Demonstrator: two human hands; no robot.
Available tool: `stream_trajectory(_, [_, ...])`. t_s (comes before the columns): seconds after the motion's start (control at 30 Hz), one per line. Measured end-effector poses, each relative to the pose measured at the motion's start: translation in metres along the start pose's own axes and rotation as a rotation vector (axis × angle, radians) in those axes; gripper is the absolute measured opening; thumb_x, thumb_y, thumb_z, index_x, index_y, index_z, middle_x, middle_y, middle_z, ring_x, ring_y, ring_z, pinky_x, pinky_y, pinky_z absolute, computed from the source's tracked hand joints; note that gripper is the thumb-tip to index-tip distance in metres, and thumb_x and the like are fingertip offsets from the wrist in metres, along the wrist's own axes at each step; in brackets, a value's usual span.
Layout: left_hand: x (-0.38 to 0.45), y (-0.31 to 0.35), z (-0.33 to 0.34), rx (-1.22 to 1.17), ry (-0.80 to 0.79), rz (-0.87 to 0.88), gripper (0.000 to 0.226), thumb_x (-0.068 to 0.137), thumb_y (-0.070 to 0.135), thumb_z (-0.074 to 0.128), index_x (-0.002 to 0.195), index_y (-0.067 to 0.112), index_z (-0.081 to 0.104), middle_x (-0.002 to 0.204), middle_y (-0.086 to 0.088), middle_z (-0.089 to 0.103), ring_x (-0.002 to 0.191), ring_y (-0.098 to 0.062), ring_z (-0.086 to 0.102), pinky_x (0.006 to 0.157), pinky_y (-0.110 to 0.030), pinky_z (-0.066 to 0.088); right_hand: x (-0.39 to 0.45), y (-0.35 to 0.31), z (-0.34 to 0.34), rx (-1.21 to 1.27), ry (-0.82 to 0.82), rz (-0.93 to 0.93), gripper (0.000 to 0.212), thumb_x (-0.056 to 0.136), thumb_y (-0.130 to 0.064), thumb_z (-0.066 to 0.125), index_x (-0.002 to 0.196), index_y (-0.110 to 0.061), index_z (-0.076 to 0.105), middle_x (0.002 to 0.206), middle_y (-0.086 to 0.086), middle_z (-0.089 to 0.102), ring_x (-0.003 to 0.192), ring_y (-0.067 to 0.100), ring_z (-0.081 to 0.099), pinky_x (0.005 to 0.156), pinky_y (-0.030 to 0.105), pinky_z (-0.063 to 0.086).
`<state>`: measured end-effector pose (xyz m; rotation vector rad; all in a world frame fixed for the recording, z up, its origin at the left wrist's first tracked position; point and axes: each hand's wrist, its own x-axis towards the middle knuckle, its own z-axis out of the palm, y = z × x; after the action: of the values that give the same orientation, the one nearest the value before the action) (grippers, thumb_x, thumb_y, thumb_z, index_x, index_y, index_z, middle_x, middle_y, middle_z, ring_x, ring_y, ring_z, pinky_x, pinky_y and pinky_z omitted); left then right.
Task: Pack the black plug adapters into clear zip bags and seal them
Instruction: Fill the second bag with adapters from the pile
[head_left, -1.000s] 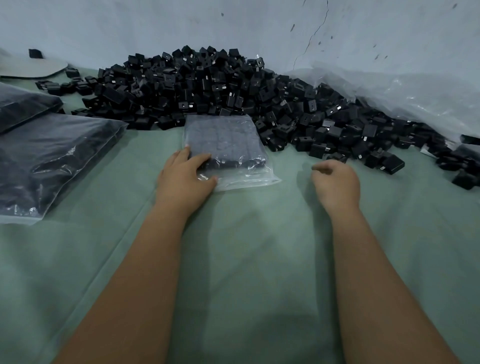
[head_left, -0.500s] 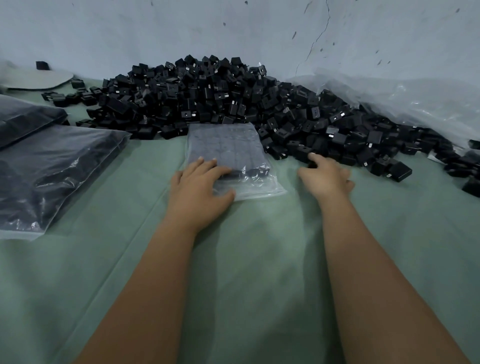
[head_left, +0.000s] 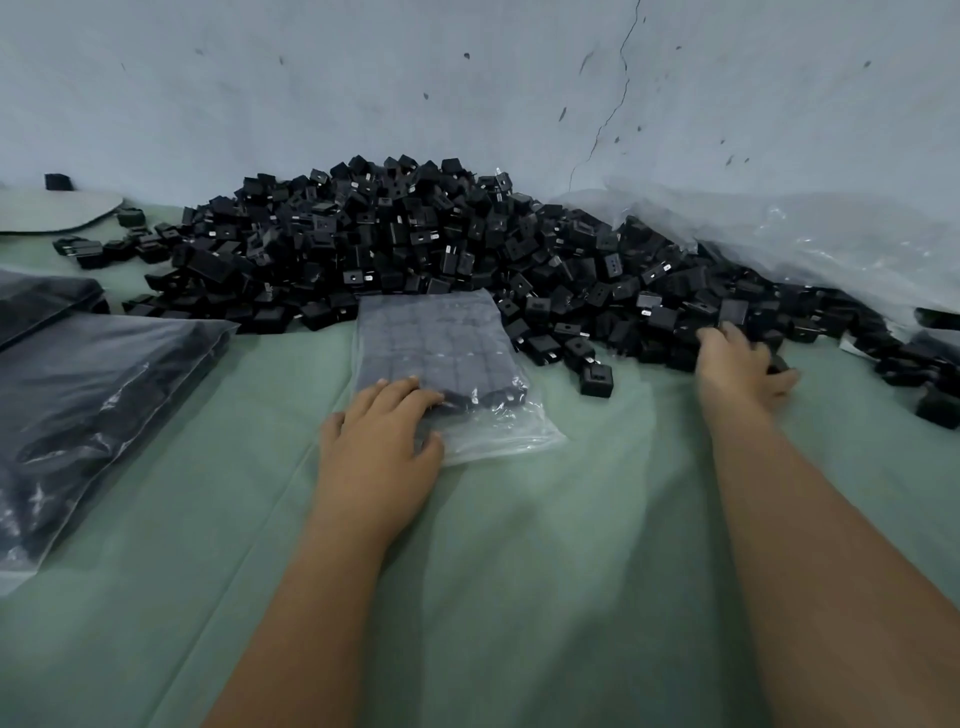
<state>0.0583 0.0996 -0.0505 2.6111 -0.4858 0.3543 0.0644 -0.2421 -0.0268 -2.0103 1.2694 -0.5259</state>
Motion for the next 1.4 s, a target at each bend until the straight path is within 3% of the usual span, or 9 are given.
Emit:
stream_trajectory(0.27, [0.001,0.0,0.001,0.008,-0.002,0.003,0.041,0.092,0.03,0.051,0.133,0.039,0.048,0.15,0.018,0.036,0.142,-0.011,0.021,0.113,-0.04,0.02,-0.06,-0.013,0.039,0.199,-0.168,-0.268,0.065,0.085,-0.036,0.048,0.145,-0.049,0.027,0.157,-0.014,0.02,0.145,0.031,0.004,0.115,0.039,0.01])
stream_trajectory(0.4, [0.0,0.0,0.002,0.006,0.003,0.007,0.043,0.092,0.026,0.05,0.134,0.037,0.048,0.15,0.016,0.037,0.143,-0.013,0.023,0.112,-0.041,0.021,-0.09,0.002,0.041,0.336,-0.044,-0.444,0.071,0.082,-0.007,0.055,0.145,-0.034,0.037,0.149,-0.012,0.034,0.13,0.015,0.04,0.092,0.013,0.031])
stream_trajectory(0.5, [-0.002,0.0,0.002,0.005,0.006,0.017,0.044,0.092,0.024,0.048,0.135,0.036,0.048,0.15,0.015,0.037,0.143,-0.013,0.023,0.112,-0.041,0.02,-0.11,0.008,0.037,0.463,-0.059,-0.41,0.064,0.078,0.006,0.052,0.133,-0.027,0.052,0.135,-0.005,0.051,0.106,0.011,0.058,0.083,0.017,0.044])
stream_trajectory(0.67, [-0.006,0.003,0.001,0.047,-0.016,0.029,0.046,0.095,0.028,0.045,0.14,0.035,0.044,0.155,0.011,0.033,0.147,-0.016,0.018,0.116,-0.041,0.014,-0.129,0.011,0.034,0.39,-0.073,-0.439,0.049,0.079,0.004,0.055,0.121,-0.021,0.061,0.126,-0.001,0.054,0.102,0.011,0.059,0.073,0.01,0.042])
stream_trajectory(0.73, [-0.009,0.005,0.0,0.068,0.024,0.062,0.043,0.094,0.031,0.048,0.137,0.033,0.05,0.153,0.008,0.038,0.146,-0.017,0.023,0.116,-0.043,0.013,-0.13,0.013,0.032,0.272,-0.018,-0.483,0.057,0.078,0.0,0.057,0.13,-0.023,0.055,0.133,-0.002,0.048,0.11,0.017,0.05,0.082,0.014,0.037])
stream_trajectory(0.9, [-0.013,0.007,-0.007,-0.112,0.12,0.238,0.029,0.084,0.024,0.065,0.113,0.023,0.068,0.114,0.005,0.064,0.111,-0.02,0.051,0.095,-0.035,0.038,-0.128,0.014,0.032,0.152,-0.163,-0.523,0.065,0.08,-0.007,0.057,0.139,-0.032,0.047,0.129,-0.001,0.058,0.119,0.022,0.048,0.1,0.03,0.041])
stream_trajectory(1.1, [-0.012,0.004,-0.004,-0.157,-0.002,0.212,0.033,0.082,0.03,0.069,0.115,0.029,0.066,0.101,0.011,0.061,0.097,-0.012,0.051,0.089,-0.03,0.04,-0.127,0.014,0.033,0.2,-0.138,-0.505,0.045,0.084,-0.011,0.063,0.124,-0.031,0.06,0.114,-0.003,0.063,0.105,0.02,0.056,0.09,0.033,0.048])
stream_trajectory(1.23, [-0.006,0.005,-0.006,-0.207,0.004,0.121,0.015,0.089,0.023,0.064,0.101,0.022,0.073,0.103,0.005,0.068,0.102,-0.019,0.056,0.09,-0.036,0.046,-0.139,0.003,0.028,0.523,-0.172,-0.514,0.042,0.087,-0.005,0.059,0.123,-0.026,0.062,0.099,-0.01,0.065,0.071,-0.006,0.057,0.068,0.007,0.044])
stream_trajectory(1.4, [-0.005,0.003,-0.011,-0.122,0.165,0.002,0.013,0.088,0.03,0.065,0.094,0.025,0.076,0.099,0.004,0.072,0.102,-0.023,0.058,0.092,-0.038,0.044,-0.189,-0.023,0.033,0.869,-0.255,-0.528,0.034,0.086,-0.01,0.065,0.118,-0.019,0.065,0.1,-0.01,0.067,0.085,-0.004,0.062,0.072,0.008,0.047])
